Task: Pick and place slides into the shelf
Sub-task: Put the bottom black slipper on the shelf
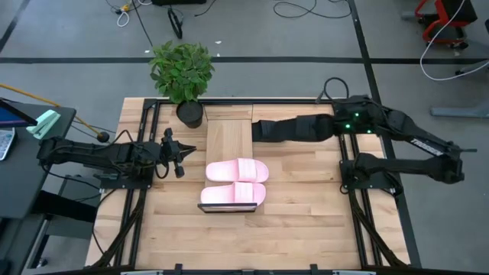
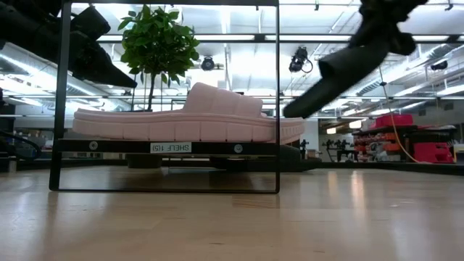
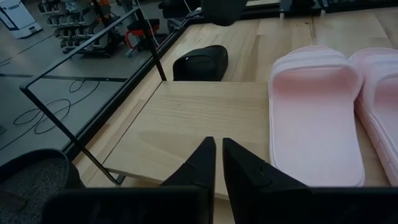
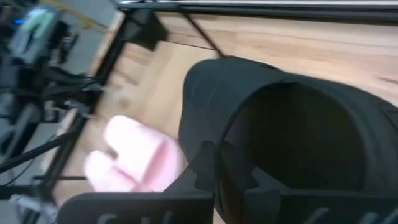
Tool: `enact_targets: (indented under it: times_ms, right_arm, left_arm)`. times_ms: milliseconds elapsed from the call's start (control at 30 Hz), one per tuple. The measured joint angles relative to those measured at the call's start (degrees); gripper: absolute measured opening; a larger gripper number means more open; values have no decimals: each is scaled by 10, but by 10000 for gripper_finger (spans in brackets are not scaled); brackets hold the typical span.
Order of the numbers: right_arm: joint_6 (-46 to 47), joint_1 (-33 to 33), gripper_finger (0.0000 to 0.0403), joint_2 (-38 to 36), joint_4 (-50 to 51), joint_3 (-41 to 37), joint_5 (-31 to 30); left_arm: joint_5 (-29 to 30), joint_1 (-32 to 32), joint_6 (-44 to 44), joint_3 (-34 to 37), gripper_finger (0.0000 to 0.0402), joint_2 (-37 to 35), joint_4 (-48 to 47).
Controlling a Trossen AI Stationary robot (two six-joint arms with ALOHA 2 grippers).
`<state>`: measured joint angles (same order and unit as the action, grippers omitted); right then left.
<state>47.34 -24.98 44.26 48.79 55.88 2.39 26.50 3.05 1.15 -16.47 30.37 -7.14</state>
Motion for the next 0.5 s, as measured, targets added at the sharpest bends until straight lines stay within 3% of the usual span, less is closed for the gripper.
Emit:
enact_targets:
  times_ms: [300,500]
  right_arm:
    - [-26,85,4,111,-192,0,28]
    - [-55,81,4,197,-288,0,43]
  left_arm:
    - [0,0,0,0,31,0,0]
    - [0,0,0,0,40,0,0]
